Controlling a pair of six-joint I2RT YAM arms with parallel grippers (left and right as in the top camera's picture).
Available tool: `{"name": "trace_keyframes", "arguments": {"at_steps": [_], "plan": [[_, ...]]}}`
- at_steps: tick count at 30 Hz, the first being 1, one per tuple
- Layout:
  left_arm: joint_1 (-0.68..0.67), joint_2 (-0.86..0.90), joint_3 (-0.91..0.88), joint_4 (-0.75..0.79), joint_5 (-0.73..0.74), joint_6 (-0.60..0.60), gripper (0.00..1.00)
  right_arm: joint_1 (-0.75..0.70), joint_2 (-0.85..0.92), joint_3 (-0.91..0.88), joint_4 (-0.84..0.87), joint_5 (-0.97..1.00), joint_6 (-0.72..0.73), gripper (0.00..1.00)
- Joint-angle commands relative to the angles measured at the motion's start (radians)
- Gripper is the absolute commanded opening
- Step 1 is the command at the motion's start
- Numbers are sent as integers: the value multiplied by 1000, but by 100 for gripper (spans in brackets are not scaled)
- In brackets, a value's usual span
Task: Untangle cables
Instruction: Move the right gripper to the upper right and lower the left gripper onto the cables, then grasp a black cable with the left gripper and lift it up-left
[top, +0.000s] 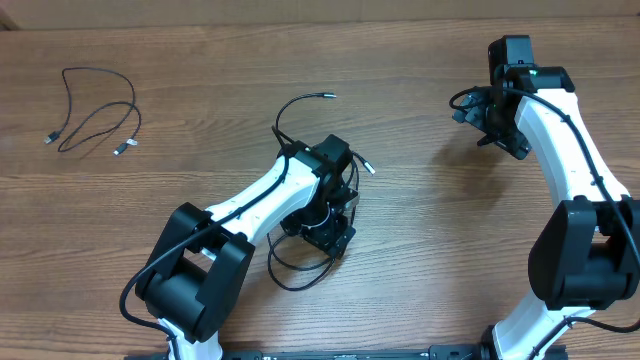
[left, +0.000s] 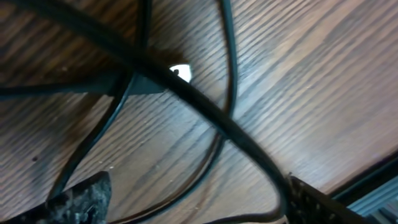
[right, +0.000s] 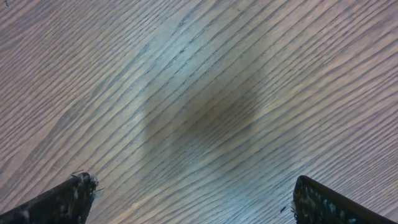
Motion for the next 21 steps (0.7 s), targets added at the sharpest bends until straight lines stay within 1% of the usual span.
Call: {"name": "trace_keyframes", "arguments": {"at_steps": [1, 3, 13, 21], "plan": [[-1, -13, -9, 4, -145, 8, 88, -2, -15, -5, 3, 11, -4, 100], [-1, -13, -9, 7, -185, 8, 86, -2, -15, -5, 3, 11, -4, 100], [0, -13, -8, 76, -188, 9, 86, -2, -15, -5, 3, 11, -4, 100], [0, -13, -26, 96, -188, 10, 85, -2, -15, -5, 3, 11, -4, 100]]}}
